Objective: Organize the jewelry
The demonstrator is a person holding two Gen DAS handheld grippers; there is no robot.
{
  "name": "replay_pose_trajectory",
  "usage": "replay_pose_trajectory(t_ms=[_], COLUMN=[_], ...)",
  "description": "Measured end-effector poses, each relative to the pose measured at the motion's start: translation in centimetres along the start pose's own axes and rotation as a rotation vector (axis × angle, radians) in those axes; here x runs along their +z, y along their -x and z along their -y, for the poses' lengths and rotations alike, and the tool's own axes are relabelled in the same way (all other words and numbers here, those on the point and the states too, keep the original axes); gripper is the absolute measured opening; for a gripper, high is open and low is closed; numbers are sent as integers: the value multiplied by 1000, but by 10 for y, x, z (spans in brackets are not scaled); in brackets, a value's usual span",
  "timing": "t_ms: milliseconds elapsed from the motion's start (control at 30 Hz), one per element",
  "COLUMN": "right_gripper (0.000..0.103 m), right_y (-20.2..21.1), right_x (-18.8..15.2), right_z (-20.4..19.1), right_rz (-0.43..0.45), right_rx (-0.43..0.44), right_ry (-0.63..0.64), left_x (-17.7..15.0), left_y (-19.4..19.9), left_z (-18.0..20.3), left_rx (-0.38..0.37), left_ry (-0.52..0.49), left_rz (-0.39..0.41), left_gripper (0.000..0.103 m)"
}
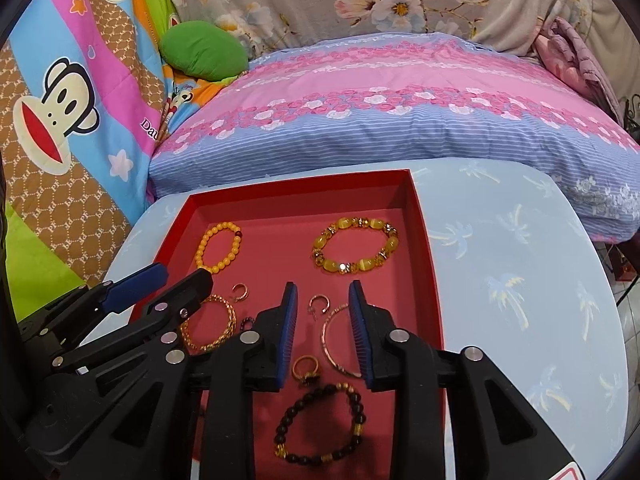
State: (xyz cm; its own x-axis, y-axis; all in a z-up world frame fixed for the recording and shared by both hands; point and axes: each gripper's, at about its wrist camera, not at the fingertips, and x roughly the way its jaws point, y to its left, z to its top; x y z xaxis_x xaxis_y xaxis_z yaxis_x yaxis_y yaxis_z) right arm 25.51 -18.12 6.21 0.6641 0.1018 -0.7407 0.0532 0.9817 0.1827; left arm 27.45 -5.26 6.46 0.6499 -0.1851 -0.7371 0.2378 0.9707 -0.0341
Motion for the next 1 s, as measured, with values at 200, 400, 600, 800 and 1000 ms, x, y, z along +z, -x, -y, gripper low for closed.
replay_pose_trajectory(t_ms=[200, 400, 600, 800, 1000], right_gripper=[39, 40, 49, 62, 74], right_y=[19, 38, 58, 67, 72], right_x=[-13, -27, -45, -58, -68], right_z=[2, -3, -2, 4, 9], right_rz=[18, 42, 84, 95, 105], right_rx=[-12, -45, -93, -111, -132], right_ry=[-3, 30, 48, 31, 21], left_x=[-12, -26, -44, -58, -69], left_y=[18, 35, 50, 59, 64], left_z=[0, 4, 4, -3, -9], left_rx=[0, 1, 13, 34, 65], left_ry=[3, 0, 26, 63, 79], left_rz=[12, 13, 26, 33, 40], left_gripper=[47, 47, 59, 75, 87])
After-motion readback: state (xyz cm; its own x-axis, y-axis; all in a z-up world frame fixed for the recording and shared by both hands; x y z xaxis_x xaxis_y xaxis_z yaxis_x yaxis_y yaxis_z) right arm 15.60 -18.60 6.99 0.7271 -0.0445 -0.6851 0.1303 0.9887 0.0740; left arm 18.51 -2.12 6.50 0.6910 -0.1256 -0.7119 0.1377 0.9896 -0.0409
